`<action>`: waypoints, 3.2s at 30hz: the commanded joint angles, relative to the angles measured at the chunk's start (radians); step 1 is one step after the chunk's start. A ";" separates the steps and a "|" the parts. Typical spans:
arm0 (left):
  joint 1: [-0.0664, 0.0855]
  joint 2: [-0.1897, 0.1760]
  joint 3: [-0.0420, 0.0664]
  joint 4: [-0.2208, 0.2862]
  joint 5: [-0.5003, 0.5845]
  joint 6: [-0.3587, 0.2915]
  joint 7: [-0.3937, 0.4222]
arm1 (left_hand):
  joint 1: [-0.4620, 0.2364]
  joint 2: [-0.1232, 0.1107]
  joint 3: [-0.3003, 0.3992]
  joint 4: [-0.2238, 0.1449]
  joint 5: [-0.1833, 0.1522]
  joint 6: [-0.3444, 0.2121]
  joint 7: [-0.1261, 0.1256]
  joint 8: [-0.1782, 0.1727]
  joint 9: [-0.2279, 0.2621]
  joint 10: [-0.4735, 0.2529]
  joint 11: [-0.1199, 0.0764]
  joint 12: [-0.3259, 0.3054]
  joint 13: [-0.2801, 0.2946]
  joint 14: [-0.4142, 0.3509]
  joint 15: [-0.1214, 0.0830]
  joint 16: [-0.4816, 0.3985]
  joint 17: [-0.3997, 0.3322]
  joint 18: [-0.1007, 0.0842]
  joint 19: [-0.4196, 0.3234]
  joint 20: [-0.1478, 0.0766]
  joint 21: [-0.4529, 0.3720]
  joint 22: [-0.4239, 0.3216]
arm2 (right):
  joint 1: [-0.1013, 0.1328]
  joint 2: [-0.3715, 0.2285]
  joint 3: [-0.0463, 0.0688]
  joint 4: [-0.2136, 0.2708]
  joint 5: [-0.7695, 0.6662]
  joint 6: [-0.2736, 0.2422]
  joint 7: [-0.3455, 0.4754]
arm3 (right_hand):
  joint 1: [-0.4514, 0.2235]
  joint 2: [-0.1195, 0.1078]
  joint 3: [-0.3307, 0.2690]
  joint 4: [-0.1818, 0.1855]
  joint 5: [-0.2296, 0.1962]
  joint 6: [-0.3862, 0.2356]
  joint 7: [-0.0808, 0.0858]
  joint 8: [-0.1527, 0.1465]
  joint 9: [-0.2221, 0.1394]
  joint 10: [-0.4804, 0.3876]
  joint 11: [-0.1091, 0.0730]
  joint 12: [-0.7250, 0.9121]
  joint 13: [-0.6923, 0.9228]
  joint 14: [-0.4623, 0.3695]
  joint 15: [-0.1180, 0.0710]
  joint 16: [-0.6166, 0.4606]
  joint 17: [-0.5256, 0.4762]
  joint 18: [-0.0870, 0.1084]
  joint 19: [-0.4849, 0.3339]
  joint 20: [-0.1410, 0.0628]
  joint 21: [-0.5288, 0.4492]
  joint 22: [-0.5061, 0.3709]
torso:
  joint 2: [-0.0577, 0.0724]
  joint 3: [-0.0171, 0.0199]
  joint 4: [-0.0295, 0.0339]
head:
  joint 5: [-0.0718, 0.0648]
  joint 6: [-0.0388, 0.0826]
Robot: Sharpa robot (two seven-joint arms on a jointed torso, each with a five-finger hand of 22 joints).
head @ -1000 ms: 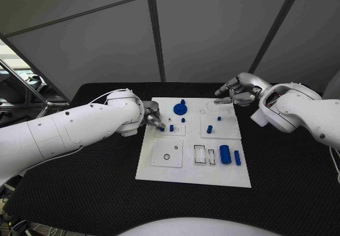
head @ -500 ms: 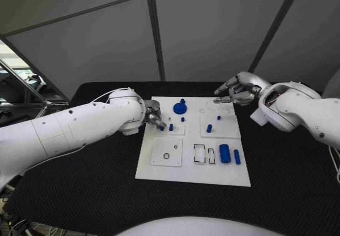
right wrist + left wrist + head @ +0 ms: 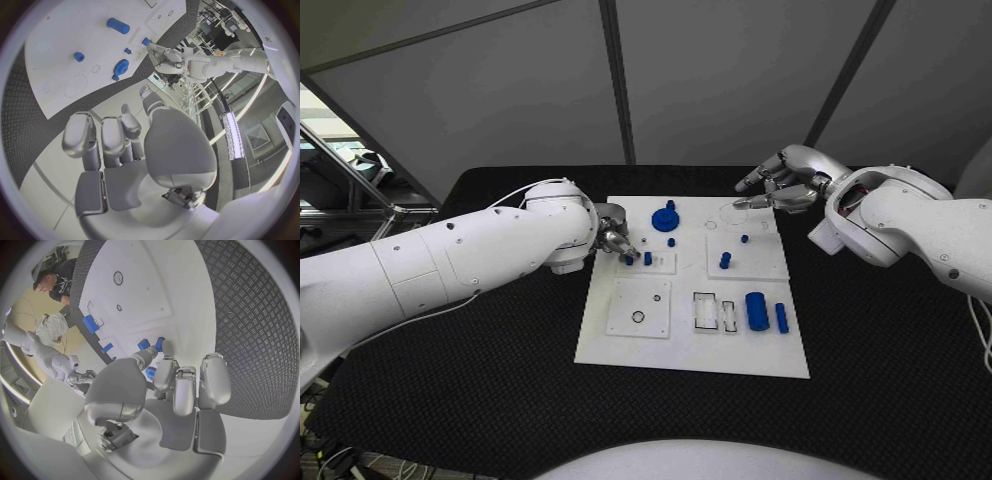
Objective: Assemble the parts on the task board
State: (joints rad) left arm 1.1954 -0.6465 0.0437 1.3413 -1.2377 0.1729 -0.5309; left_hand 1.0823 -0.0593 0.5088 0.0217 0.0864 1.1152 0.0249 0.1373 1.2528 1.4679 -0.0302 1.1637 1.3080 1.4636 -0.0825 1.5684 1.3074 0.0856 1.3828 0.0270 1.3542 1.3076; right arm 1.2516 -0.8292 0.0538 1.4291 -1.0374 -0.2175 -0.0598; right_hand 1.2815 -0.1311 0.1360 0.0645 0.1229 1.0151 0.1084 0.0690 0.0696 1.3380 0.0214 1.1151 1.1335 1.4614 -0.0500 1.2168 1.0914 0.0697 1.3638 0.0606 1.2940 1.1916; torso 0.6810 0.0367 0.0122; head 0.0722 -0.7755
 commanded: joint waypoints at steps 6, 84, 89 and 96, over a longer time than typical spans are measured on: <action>-0.010 -0.003 -0.009 -0.019 0.002 0.006 -0.023 | -0.067 -0.050 -0.080 0.094 -0.038 0.012 -0.002 -0.001 0.006 0.002 -0.009 0.008 0.152 0.107 -0.008 0.002 0.263 -0.018 0.012 -0.004 0.006 0.025 | 0.002 0.000 0.001 0.000 -0.002 0.002 0.011 | -0.010 0.001 -0.001 0.001 0.004 -0.008 0.000 -0.004 -0.001 -0.002 0.003 -0.005 -0.003 0.009 0.001 -0.006 -0.001 0.017 0.005 0.002 -0.007 -0.002 | 0.000 -0.0008 0.0006 | 0.000 0.004; -0.009 0.173 -0.047 -0.181 -0.341 -0.281 0.450 | 0.355 -0.165 -0.087 0.070 -0.035 -0.084 0.103 -0.072 -0.898 -0.354 0.112 -1.092 -0.969 -0.026 0.088 -0.305 -0.095 0.062 -0.201 0.084 -0.420 -0.284 | 0.002 0.014 0.001 -0.003 -0.002 -0.002 0.009 | -0.012 0.002 -0.001 0.001 0.005 -0.008 0.000 -0.004 -0.001 -0.003 0.003 -0.007 -0.006 0.008 0.001 -0.010 -0.005 0.018 0.005 0.002 -0.010 -0.005 | 0.000 -0.0001 0.0000 | -0.039 0.030; -0.009 0.182 -0.047 -0.192 -0.342 -0.265 0.451 | 0.358 -0.160 -0.083 0.068 -0.035 -0.081 0.102 -0.071 -0.904 -0.350 0.111 -1.090 -0.980 -0.021 0.088 -0.296 -0.088 0.060 -0.194 0.085 -0.406 -0.270 | 0.002 0.014 0.001 -0.003 -0.002 -0.002 0.009 | -0.012 0.002 -0.001 0.001 0.005 -0.008 0.000 -0.004 -0.001 -0.003 0.003 -0.007 -0.006 0.008 0.001 -0.010 -0.005 0.018 0.005 0.002 -0.010 -0.005 | 0.000 0.0001 0.0000 | -0.039 0.028; -0.010 0.195 -0.048 -0.208 -0.342 -0.266 0.459 | 0.367 -0.147 -0.069 0.061 -0.035 -0.073 0.101 -0.070 -0.916 -0.340 0.109 -1.086 -1.005 -0.014 0.086 -0.279 -0.079 0.057 -0.186 0.084 -0.383 -0.247 | 0.002 0.016 0.001 -0.004 -0.002 -0.001 0.010 | -0.010 0.003 0.000 0.000 0.006 -0.008 0.000 -0.004 -0.001 -0.003 0.003 -0.005 -0.005 0.009 0.001 -0.009 -0.002 0.017 0.006 0.002 -0.009 -0.003 | 0.000 0.0002 0.0008 | -0.039 0.028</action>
State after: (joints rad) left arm 1.1842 -0.4536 -0.0044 1.1354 -1.5694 -0.1098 -0.0742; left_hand 1.4517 -0.2166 0.4351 0.0837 0.0496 1.0347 0.1267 0.0619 0.3376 1.1211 0.0772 0.0734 0.3048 1.4441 0.0016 1.2862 1.2279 0.1563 1.1900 0.1127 0.9689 1.0595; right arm 1.2515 -0.8140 0.0537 1.4246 -1.0375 -0.2185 -0.0590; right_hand 1.2777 -0.1272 0.1360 0.0645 0.1228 1.0152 0.1084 0.0690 0.0697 1.3381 0.0214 1.1100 1.1279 1.4614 -0.0500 1.2085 1.0872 0.0698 1.3637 0.0606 1.2876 1.1871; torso 0.6811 0.0366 0.0127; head 0.0324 -0.7480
